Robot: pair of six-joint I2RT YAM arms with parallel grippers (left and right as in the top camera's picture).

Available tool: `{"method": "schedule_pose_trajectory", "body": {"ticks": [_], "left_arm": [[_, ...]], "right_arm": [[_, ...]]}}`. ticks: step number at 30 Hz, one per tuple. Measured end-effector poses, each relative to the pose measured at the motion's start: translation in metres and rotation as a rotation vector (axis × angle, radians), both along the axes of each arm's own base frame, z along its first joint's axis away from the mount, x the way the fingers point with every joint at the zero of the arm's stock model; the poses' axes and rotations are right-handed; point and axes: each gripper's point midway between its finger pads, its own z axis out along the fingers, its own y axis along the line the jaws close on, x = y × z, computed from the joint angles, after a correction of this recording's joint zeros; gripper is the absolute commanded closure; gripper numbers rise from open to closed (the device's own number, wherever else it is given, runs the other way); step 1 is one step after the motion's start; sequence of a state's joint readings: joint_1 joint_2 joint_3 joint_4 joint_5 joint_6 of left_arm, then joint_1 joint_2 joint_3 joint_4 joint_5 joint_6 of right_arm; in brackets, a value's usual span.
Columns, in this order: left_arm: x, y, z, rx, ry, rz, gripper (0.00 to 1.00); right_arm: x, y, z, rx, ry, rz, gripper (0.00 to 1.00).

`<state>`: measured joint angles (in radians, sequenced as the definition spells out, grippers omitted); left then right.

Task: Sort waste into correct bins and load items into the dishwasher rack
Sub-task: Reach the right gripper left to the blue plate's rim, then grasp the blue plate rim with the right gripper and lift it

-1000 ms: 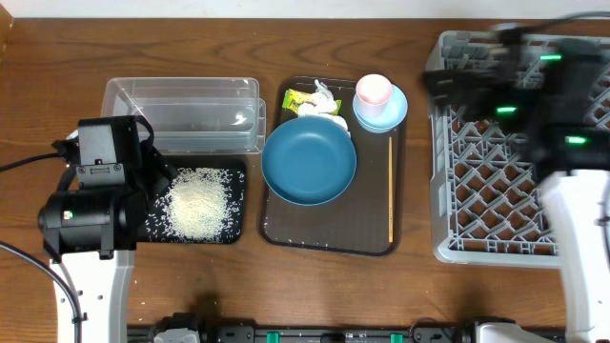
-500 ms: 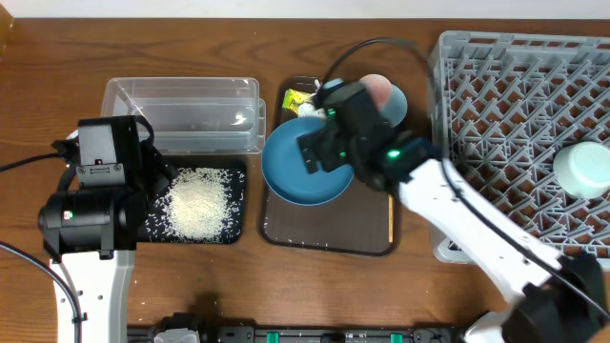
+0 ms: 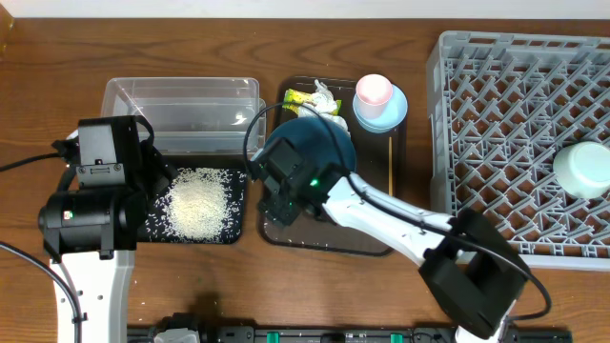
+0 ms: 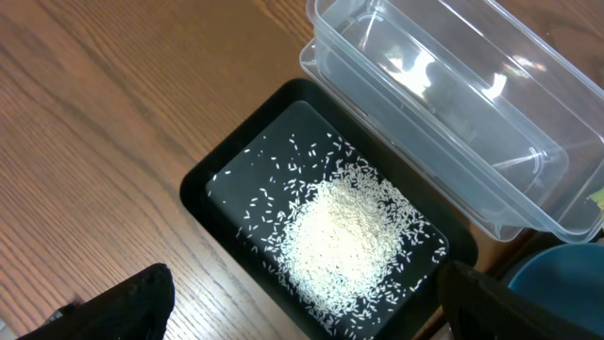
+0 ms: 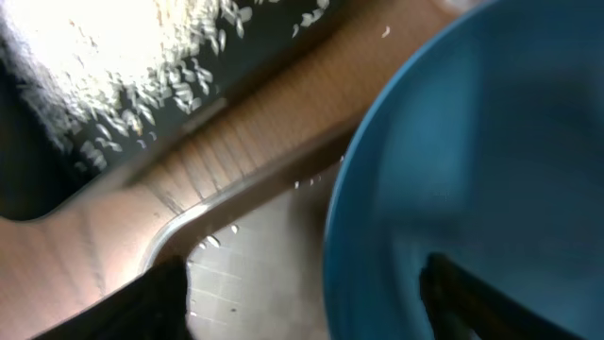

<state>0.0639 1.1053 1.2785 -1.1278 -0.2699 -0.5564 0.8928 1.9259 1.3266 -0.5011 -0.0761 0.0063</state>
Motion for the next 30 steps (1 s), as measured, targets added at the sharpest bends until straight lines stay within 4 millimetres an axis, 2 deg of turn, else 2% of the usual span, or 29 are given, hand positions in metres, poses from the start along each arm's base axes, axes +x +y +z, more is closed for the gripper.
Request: {"method": "schedule_pose_trajectory", "body": {"ticks": [5,13,22,27,30], "left_arm": [[0.000,0.000,0.000,0.000,0.000,0.000,0.09],[0.000,0.000,0.000,0.000,0.000,0.000,0.09],[0.000,0.000,0.000,0.000,0.000,0.000,0.09],[0.000,0.000,0.000,0.000,0.000,0.000,0.09],[0.000,0.000,0.000,0.000,0.000,0.000,0.09]], "right_arm": [[0.003,-0.007,-0.008,-0.048,-0.017,-0.001,0.58],[-0.002,-0.015,-0.027,-0.105,0.018,-0.006,0.59],[-0.003,-0.016,-0.028,-0.111,0.024,-0.009,0.66],[-0.004,-0.017,-0.028,-0.106,0.034,-0.034,0.92],[-0.002,-0.016,-0.027,-0.105,0.024,-0.050,0.97]]}}
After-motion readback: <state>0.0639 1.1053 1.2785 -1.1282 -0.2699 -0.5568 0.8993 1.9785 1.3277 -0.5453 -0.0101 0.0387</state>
